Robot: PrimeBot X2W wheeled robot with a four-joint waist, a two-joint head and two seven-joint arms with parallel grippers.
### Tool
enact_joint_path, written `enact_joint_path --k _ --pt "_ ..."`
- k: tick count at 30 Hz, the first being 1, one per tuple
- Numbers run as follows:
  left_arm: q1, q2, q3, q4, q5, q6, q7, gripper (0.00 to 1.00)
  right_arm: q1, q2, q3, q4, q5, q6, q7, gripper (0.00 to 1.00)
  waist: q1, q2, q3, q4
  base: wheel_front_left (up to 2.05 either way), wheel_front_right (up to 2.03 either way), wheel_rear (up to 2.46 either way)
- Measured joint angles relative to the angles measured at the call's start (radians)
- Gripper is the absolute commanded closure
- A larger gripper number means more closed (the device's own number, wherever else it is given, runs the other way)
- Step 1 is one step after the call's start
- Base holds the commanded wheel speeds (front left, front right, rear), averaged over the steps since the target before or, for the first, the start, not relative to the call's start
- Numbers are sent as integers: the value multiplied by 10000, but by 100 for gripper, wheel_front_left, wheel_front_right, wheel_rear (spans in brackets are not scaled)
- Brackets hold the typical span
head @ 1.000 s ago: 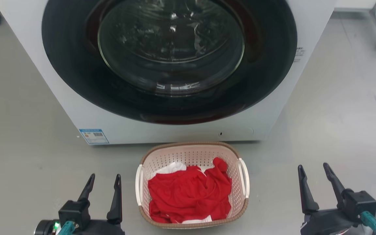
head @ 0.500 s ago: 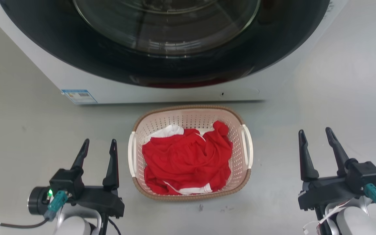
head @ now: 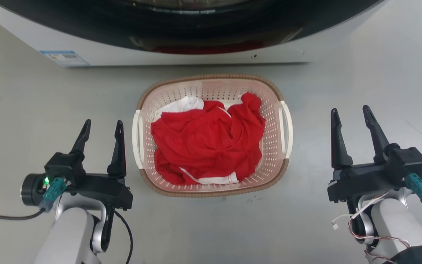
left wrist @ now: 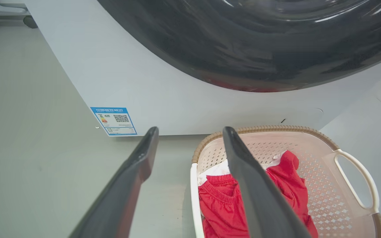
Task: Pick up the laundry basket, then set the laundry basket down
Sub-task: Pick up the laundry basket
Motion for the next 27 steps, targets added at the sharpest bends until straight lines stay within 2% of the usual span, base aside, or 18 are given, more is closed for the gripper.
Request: enact_joint_path --k 4,11,22,27 --pt "-301 -36 -46 520 -12 -100 4 0 -277 90 44 395 0 0 0 0 0 0 459 -4 0 0 0" --pt "-734 -82 -157 1507 -98 -520 314 0 -794 295 205 1271 10 23 54 0 -1 0 925 6 0 0 0" --pt "-1582 -242 -389 2888 -341 -1139 963 0 -1808 591 569 2796 12 343 462 0 -3 -1 1155 -1 0 0 0" --pt "-1991 -424 -445 3499 -477 -1227 1254 0 -2336 688 642 3532 13 462 660 0 -2 -1 1260 -8 0 0 0"
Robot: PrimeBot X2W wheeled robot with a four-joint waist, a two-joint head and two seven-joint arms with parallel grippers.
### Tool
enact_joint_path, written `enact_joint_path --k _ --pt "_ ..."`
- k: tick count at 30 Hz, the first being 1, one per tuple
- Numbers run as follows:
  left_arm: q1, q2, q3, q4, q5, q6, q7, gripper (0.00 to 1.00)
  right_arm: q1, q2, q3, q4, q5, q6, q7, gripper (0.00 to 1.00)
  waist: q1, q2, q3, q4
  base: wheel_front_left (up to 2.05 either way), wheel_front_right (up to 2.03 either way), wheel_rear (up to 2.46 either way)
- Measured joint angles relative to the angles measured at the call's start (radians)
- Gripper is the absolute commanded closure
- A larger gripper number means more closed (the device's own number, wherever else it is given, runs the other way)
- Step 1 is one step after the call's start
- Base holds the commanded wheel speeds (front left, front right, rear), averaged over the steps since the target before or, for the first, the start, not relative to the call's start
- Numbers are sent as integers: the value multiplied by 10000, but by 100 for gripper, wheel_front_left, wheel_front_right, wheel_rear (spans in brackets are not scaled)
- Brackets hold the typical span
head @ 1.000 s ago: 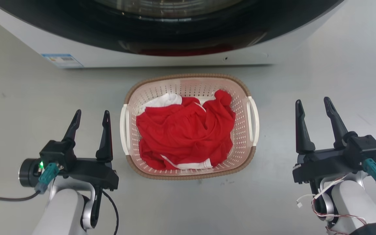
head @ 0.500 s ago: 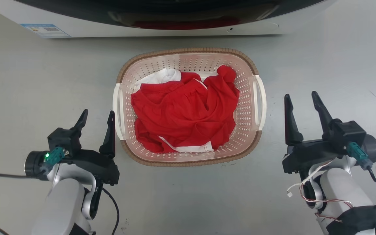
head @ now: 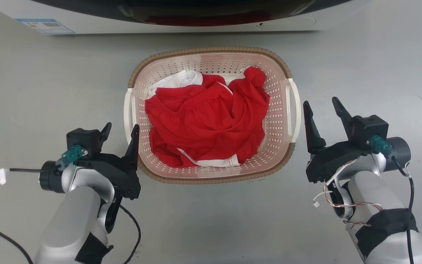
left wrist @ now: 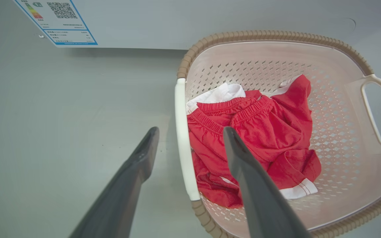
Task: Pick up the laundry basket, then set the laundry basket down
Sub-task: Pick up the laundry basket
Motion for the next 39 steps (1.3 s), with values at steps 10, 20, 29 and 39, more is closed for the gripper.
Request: enact_joint_path --k 10,20,29,39 --pt "-820 -178 -44 1139 -134 -134 426 0 -899 224 75 1565 174 169 648 0 0 1 232 3 0 0 0" --pt "-1595 -215 -31 2040 -238 -265 792 0 -1973 355 140 2667 466 261 1193 0 0 0 615 3 0 0 0" --pt "-2128 -263 -17 2564 -255 -316 894 0 -2467 405 182 3398 633 360 1459 0 0 0 1002 38 0 0 0" --pt "-2643 -336 -171 3081 -255 -426 1003 0 -3032 451 416 3954 727 449 1515 0 0 0 1351 105 0 0 0"
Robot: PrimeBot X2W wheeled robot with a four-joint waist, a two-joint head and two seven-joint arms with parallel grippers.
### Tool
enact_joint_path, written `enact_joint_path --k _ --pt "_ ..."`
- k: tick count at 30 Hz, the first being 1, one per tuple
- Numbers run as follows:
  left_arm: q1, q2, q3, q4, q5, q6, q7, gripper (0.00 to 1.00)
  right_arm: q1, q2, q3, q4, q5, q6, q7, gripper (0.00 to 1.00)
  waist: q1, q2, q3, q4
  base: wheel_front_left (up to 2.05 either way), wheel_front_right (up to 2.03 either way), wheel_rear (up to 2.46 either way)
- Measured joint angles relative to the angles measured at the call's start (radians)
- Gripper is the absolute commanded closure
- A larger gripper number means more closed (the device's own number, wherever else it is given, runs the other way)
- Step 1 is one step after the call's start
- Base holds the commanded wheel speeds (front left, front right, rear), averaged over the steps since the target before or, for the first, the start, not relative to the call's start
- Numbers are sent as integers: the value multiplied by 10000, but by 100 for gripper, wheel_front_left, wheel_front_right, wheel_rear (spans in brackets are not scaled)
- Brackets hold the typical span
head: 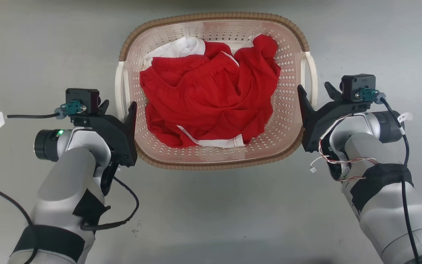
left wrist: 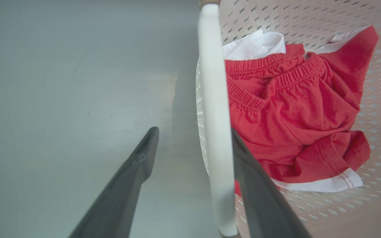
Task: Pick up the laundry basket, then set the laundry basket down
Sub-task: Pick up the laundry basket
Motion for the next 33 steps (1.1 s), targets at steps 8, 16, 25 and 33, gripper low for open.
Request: enact_joint_path --k 8,16,25,33 --pt "-378 -171 -96 418 0 -15 8 100 -103 4 483 113 537 50 -48 100 -1 -1 113 77 0 0 0" --pt "-584 -318 -109 704 -42 -84 -13 100 -141 56 809 123 970 71 -150 100 -2 -2 144 173 0 0 0" --pt "-569 -376 -146 1166 -77 -94 -104 100 -163 104 1177 462 1243 71 -163 100 -1 -1 -82 227 0 0 0" --pt "-309 -481 -140 1384 -311 -98 -190 100 12 115 1434 761 1574 73 -247 100 -1 -2 -631 265 0 0 0"
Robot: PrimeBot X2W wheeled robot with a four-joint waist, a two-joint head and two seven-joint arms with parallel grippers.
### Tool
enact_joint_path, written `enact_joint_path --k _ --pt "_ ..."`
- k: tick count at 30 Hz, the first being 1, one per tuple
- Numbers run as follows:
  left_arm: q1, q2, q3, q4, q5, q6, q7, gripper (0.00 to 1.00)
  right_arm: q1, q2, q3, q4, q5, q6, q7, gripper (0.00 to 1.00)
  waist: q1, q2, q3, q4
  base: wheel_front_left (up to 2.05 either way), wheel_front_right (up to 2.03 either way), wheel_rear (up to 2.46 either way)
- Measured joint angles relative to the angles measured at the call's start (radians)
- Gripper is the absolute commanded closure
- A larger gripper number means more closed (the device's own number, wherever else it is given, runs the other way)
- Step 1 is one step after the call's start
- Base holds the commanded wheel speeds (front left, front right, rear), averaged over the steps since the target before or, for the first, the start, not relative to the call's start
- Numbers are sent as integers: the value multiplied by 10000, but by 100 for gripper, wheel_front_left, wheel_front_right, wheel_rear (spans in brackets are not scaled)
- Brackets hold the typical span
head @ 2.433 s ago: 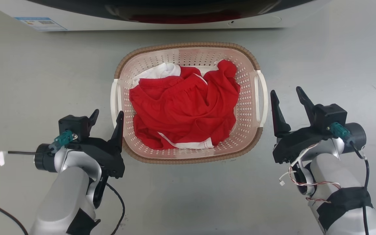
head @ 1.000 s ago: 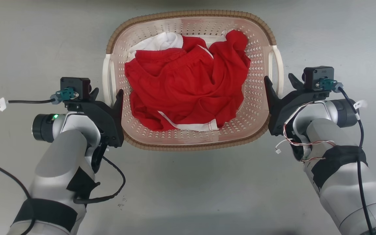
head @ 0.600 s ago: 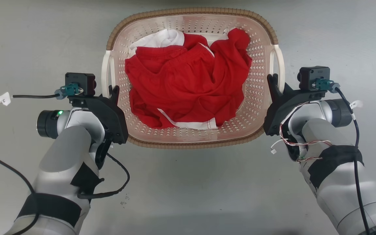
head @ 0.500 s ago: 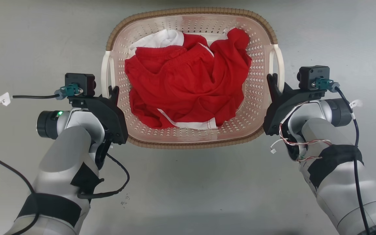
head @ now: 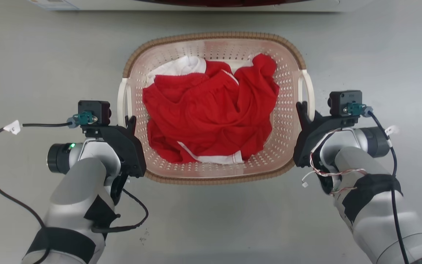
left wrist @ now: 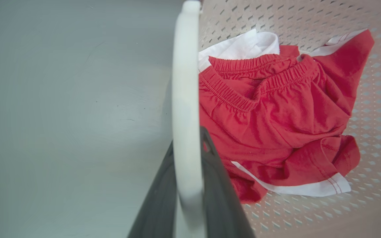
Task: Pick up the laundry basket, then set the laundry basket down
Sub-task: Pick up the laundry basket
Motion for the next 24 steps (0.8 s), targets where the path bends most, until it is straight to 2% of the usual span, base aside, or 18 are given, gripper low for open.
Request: enact_joint_path --k 24 --pt "1880 -245 -79 357 -284 -15 15 100 1646 194 443 800 999 282 -77 100 -1 0 -2635 15 0 0 0"
